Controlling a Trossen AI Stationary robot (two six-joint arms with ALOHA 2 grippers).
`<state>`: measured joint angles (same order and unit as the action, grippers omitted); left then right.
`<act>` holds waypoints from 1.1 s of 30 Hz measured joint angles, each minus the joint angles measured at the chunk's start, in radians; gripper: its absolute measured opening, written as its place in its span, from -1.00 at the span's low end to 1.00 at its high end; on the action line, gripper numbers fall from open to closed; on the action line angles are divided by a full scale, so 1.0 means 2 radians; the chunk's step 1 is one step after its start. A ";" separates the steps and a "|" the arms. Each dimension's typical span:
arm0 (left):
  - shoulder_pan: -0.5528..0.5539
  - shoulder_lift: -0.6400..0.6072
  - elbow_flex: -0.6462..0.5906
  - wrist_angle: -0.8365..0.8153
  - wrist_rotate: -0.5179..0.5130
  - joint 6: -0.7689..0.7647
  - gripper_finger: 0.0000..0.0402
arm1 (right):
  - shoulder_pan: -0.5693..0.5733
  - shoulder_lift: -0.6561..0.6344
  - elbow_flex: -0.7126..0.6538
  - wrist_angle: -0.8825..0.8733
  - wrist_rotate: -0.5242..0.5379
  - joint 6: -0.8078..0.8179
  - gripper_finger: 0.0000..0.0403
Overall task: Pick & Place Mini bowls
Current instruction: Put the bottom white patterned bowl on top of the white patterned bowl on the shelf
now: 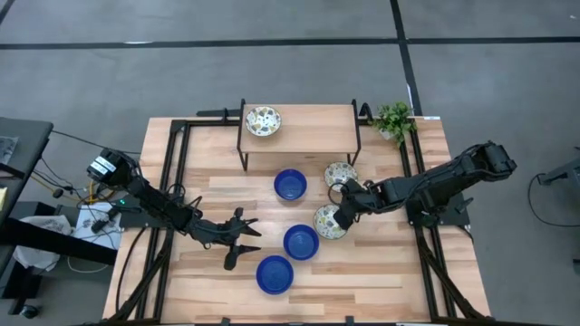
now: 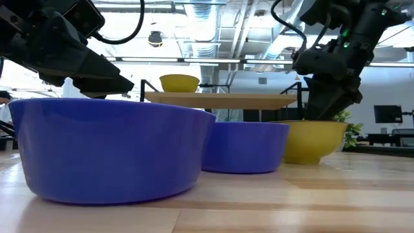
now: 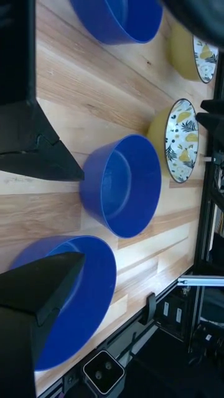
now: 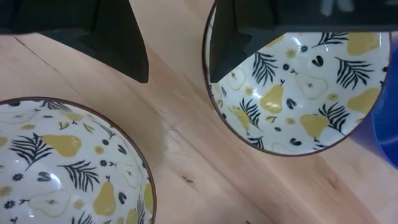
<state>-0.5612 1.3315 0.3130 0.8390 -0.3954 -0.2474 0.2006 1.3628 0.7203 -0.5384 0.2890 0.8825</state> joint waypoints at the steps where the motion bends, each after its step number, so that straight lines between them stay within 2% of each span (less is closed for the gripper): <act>1: 0.000 0.000 0.000 0.000 0.000 0.000 -0.03 | 0.001 0.000 -0.001 0.002 -0.001 0.000 -0.21; 18: 0.000 0.000 0.000 0.000 0.000 0.000 -0.03 | 0.028 0.000 -0.018 0.051 -0.002 -0.013 -0.21; 33: 0.000 0.000 0.000 0.000 0.000 0.000 -0.03 | 0.028 0.000 -0.018 0.053 -0.001 -0.027 -0.21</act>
<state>-0.5612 1.3315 0.3130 0.8391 -0.3954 -0.2474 0.2558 1.3624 0.6853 -0.4328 0.2878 0.8291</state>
